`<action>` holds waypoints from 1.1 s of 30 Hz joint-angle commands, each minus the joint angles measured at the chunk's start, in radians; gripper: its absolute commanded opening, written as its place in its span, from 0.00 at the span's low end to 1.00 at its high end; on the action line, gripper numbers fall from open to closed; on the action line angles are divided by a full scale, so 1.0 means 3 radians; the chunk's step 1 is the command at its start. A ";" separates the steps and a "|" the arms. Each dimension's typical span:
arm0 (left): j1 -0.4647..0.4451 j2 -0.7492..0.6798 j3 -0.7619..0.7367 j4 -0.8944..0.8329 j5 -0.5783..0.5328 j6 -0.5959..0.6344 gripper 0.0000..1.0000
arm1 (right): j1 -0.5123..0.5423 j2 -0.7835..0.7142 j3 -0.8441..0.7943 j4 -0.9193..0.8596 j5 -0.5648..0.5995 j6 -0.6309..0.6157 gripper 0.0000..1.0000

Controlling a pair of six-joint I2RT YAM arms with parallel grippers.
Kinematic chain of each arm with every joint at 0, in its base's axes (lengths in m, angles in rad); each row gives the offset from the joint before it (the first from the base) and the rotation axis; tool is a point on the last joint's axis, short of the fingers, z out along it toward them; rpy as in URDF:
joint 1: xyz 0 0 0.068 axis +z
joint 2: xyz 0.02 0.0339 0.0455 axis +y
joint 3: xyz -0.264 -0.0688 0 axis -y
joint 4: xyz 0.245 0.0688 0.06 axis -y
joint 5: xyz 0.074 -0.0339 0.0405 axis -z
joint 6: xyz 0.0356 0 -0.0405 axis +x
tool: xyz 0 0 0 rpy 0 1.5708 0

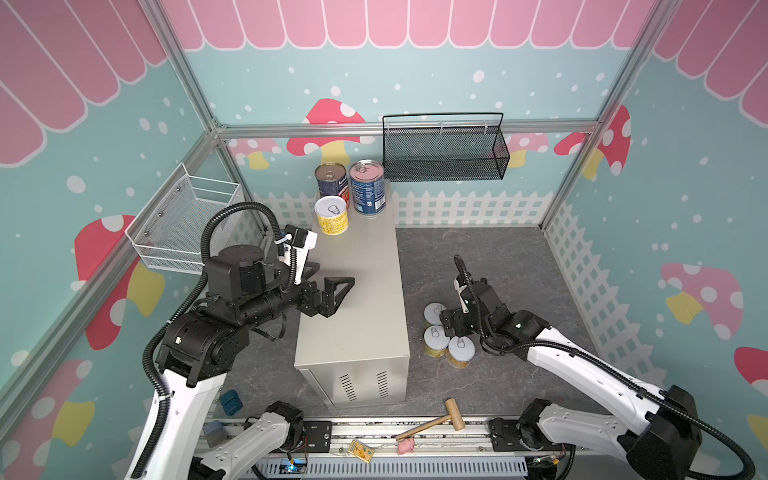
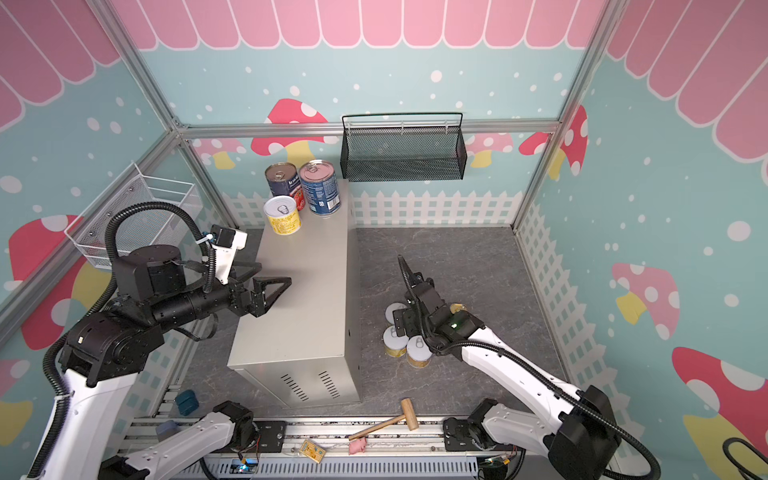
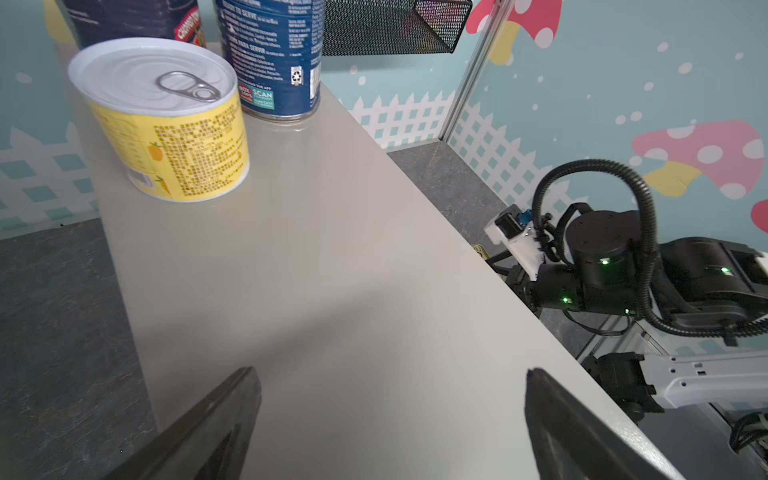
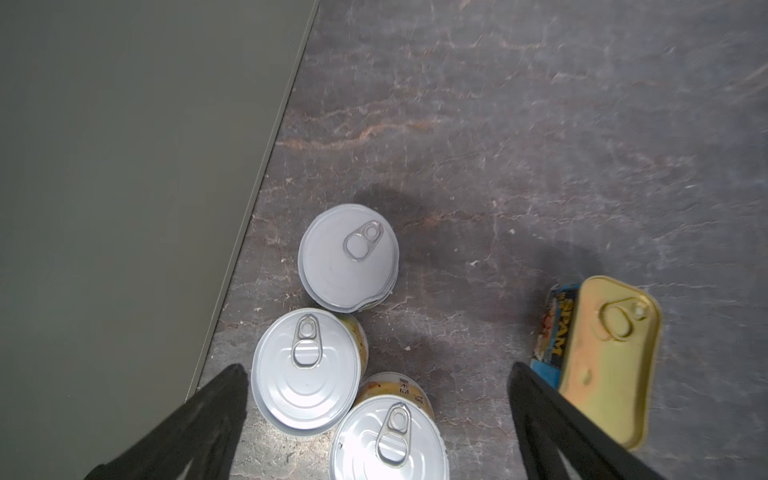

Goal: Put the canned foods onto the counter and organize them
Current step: 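Lower the right gripper onto a green-labelled floor can while the left arm moves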

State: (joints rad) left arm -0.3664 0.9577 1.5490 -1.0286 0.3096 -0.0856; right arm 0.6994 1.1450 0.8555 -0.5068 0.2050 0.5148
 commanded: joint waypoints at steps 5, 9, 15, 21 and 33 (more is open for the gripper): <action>-0.0102 0.0019 -0.0006 -0.0079 -0.0102 0.0162 0.99 | -0.0016 0.0349 -0.0208 0.0704 -0.0310 0.0203 0.98; -0.0132 0.0029 0.0007 -0.0084 -0.0039 0.0216 0.99 | -0.0039 0.0633 -0.0173 0.0870 -0.0280 0.0226 0.99; -0.0339 0.0131 0.0180 -0.0296 0.0267 0.0372 0.99 | -0.0143 0.1012 -0.0073 0.1029 -0.0297 0.0278 0.99; -0.0882 0.0384 0.0548 -0.0494 0.0014 0.0470 0.99 | -0.0212 0.1252 0.0004 0.1162 -0.0343 0.0257 0.98; -0.1995 0.1131 0.1071 -0.0494 -0.0795 0.0517 0.99 | -0.0225 0.1405 0.0095 0.1198 -0.0280 0.0177 0.97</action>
State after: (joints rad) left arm -0.9310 1.2724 1.8267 -1.1496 0.1555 0.0364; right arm 0.6392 1.5520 0.8619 -0.1608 0.1051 0.5697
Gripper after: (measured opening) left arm 0.992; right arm 0.973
